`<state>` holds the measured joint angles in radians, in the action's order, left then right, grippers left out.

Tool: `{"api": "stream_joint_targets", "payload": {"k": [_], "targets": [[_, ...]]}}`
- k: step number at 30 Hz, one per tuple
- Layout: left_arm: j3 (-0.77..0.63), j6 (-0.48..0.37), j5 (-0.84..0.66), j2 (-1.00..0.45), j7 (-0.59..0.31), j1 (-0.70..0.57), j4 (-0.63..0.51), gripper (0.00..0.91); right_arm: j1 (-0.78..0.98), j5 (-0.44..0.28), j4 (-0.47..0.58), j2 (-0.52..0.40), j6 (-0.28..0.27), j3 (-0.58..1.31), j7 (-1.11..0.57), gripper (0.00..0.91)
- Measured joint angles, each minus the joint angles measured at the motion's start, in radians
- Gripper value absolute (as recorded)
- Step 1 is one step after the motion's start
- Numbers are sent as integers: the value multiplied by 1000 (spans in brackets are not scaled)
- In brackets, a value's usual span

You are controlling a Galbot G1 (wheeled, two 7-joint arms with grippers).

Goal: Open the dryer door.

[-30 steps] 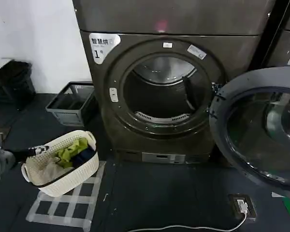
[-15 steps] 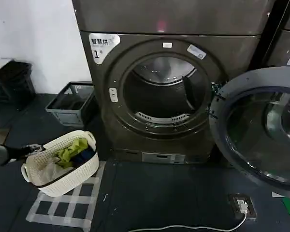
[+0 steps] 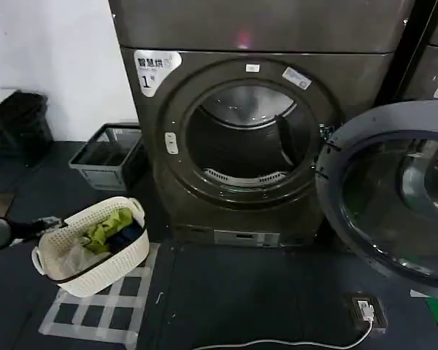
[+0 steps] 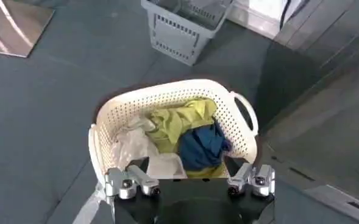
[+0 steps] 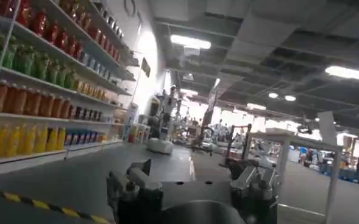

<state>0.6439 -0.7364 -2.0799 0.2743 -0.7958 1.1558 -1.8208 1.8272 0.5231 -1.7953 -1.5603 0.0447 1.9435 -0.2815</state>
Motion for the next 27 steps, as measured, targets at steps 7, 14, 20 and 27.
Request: {"api": "stream_joint_targets", "payload": {"k": [7, 14, 20, 27], "targets": [[-4, 0, -6, -1, 0, 0, 2, 907, 2, 0, 3, -5, 6, 2, -1, 907], [-8, 0, -9, 0, 0, 0, 1, 907, 2, 0, 1, -15, 9, 11, 3, 907], [-8, 0, -12, 0, -1, -1, 1, 907, 4, 0, 11, -15, 9, 14, 10, 907], [-8, 0, -13, 0, -1, -1, 5, 907, 5, 3, 12, -15, 10, 15, 19, 907]]}}
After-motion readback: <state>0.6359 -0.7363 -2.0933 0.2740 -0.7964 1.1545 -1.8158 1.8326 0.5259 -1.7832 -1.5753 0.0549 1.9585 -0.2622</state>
